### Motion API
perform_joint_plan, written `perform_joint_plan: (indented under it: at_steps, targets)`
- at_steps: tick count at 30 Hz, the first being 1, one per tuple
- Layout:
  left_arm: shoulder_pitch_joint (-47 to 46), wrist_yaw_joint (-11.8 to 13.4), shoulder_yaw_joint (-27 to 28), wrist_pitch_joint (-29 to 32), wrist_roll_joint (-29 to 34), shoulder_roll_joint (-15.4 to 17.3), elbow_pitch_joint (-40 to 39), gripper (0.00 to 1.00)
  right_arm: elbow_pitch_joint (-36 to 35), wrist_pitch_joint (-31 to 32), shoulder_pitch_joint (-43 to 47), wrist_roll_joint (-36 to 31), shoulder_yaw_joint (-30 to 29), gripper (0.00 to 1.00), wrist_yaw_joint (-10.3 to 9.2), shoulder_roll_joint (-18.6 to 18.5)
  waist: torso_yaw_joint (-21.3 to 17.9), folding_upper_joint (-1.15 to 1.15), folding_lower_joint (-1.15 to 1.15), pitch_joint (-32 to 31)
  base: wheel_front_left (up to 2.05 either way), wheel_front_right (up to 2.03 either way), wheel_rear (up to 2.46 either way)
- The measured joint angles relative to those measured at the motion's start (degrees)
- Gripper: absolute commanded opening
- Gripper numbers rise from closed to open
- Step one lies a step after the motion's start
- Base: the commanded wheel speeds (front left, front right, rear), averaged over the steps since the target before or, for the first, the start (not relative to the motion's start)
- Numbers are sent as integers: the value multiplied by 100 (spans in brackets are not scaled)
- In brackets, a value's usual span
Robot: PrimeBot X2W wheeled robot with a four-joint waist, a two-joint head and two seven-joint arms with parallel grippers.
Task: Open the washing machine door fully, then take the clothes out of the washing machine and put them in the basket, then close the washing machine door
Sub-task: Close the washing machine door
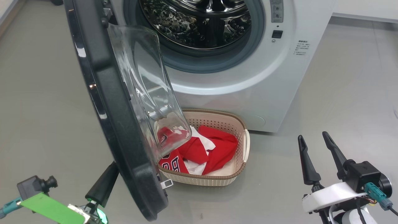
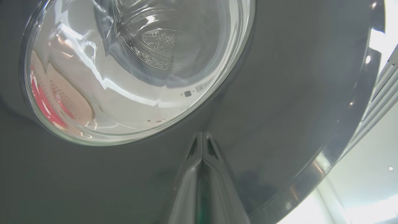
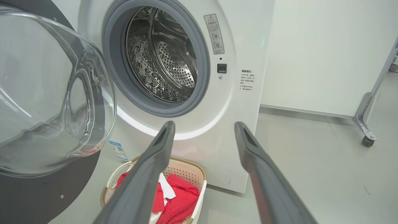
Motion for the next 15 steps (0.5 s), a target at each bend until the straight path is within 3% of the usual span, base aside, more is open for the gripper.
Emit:
perform_joint_plan:
  at_steps: [15]
  targets:
    - [-64,-33,-383,68,-66,-1,57,0,80,-1,-89,0,97,100,43,47,-604,0,0,53,0,0,0]
